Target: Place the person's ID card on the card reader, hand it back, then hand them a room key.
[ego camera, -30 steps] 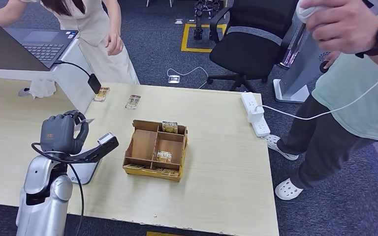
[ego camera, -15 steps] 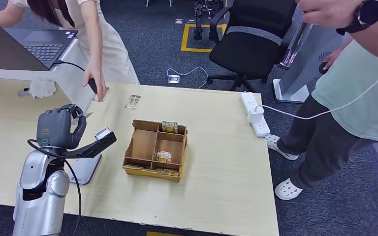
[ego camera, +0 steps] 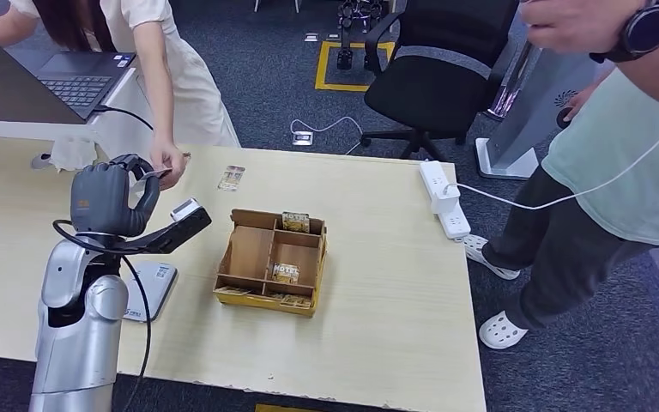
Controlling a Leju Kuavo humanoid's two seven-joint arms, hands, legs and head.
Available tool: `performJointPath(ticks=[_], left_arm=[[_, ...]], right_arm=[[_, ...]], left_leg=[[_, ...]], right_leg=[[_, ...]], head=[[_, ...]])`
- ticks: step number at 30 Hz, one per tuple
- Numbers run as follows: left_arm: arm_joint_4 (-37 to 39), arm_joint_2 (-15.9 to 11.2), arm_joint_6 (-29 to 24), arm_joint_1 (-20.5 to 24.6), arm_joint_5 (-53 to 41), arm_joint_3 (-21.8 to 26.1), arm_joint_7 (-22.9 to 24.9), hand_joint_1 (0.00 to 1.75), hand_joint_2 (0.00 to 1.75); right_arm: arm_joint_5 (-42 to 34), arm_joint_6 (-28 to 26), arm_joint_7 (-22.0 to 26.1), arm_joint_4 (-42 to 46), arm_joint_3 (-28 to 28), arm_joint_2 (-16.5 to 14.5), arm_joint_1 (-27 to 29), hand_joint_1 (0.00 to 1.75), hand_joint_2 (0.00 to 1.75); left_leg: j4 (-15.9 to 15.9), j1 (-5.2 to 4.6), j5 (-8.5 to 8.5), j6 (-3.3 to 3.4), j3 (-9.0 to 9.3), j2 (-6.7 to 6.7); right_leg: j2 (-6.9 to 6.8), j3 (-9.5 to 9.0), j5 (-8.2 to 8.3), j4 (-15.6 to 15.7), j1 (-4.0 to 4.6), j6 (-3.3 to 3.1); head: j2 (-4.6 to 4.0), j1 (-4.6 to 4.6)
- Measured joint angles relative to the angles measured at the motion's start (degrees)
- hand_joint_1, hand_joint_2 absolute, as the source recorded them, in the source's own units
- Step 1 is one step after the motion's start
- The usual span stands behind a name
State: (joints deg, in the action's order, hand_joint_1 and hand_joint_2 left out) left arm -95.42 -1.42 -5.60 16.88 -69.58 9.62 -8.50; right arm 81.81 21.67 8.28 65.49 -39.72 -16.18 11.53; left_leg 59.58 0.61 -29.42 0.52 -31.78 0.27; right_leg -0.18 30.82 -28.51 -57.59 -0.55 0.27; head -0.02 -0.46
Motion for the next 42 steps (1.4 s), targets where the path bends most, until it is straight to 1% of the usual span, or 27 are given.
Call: performJointPath(ticks=[4,8,13,18,22,27,32,33,35,38,42], left_arm=[[0.0,0.2,0.2,0.5,1.2,-0.3,-0.2,1.75,1.75],[0.0,0.5,1.0,0.6,4.0,-0.3,-1.0,0.0,1.75],[0.0,1.0,2.0,0.6,7.3,-0.3,-1.7,0.0,1.75],[-0.6,1.7,5.2,0.6,12.3,0.1,-1.3,0.0,1.75],[-1.0,1.9,6.4,0.6,13.3,0.3,-1.3,0.0,1.75],[-1.4,1.6,9.6,0.5,16.4,0.3,-1.9,0.0,1.75],[-1.7,0.4,12.9,-0.1,20.8,0.2,-3.5,0.0,1.75],[-1.9,-0.3,14.4,-0.5,22.2,0.1,-4.2,0.0,1.75],[-2.3,-2.8,17.7,-1.8,25.3,-1.0,-6.1,0.0,1.75],[-3.3,-8.1,21.2,-4.1,28.9,-4.3,-8.4,0.0,1.75],[-4.7,-14.7,23.5,-5.8,29.5,-9.2,-10.2,0.0,1.75]], right_arm=[[0.7,-0.1,0.5,-0.9,-0.6,0.1,-0.2,0.0,1.75],[2.5,-0.3,1.2,-1.7,-1.8,0.1,-0.5,0.0,1.75],[3.4,-0.8,1.9,-2.4,-3.3,0.1,-0.8,0.0,1.75],[-3.3,-0.3,-2.1,-0.6,-1.4,0.0,-0.5,0.0,1.75],[-4.3,0.4,-3.0,0.4,-0.2,0.0,-0.5,0.0,1.75],[-4.2,0.7,-3.0,1.1,0.2,0.0,-0.6,0.0,1.75],[-3.8,0.7,-2.7,1.4,0.2,0.0,-0.6,0.0,1.75],[-3.5,0.7,-2.6,1.4,0.2,0.0,-0.6,0.0,1.75],[-2.8,0.6,-2.2,1.5,0.0,0.0,-0.6,0.0,1.75],[-1.2,0.5,-1.2,1.6,-0.9,0.0,-0.5,0.0,1.75],[0.4,0.6,-0.1,1.7,-2.2,0.0,-0.4,0.0,1.75]], left_leg=[[0.0,-0.01,0.0,0.0,-0.02,-0.04],[0.0,0.0,0.0,-0.01,-0.05,-0.04],[0.0,0.0,0.0,-0.01,-0.09,-0.07],[0.0,0.0,0.03,-0.05,-0.06,0.0],[0.0,-0.01,0.04,-0.06,-0.06,-0.01],[0.0,0.0,0.04,-0.06,-0.06,-0.01],[0.0,0.0,0.04,-0.07,-0.07,0.0],[0.0,0.0,0.04,-0.07,-0.06,0.03],[0.0,0.0,0.04,-0.07,-0.05,0.09],[0.0,0.01,0.04,-0.07,-0.06,0.1],[-0.1,0.03,0.06,-0.11,-0.08,0.08]], right_leg=[[-0.02,0.02,0.0,0.0,0.01,0.0],[-0.01,0.05,-0.01,0.0,0.01,-0.01],[-0.04,0.07,-0.01,0.0,0.01,-0.01],[0.03,0.12,0.01,0.0,0.01,-0.01],[0.03,0.11,0.01,0.0,0.01,-0.02],[0.03,0.12,0.01,0.0,0.02,-0.03],[0.04,0.13,0.01,0.0,0.02,-0.03],[0.06,0.13,0.01,0.0,0.02,-0.03],[0.13,0.15,0.01,0.0,0.02,-0.03],[0.13,0.19,0.0,0.0,0.02,-0.04],[0.11,0.2,0.0,0.0,0.05,-0.05]], head=[[0.0,-0.01],[0.0,0.0],[0.0,-0.01],[0.0,0.0],[0.0,-0.01],[0.0,0.0],[0.0,0.01],[0.0,0.01],[0.0,0.0],[0.0,-0.01],[0.0,-0.01]])
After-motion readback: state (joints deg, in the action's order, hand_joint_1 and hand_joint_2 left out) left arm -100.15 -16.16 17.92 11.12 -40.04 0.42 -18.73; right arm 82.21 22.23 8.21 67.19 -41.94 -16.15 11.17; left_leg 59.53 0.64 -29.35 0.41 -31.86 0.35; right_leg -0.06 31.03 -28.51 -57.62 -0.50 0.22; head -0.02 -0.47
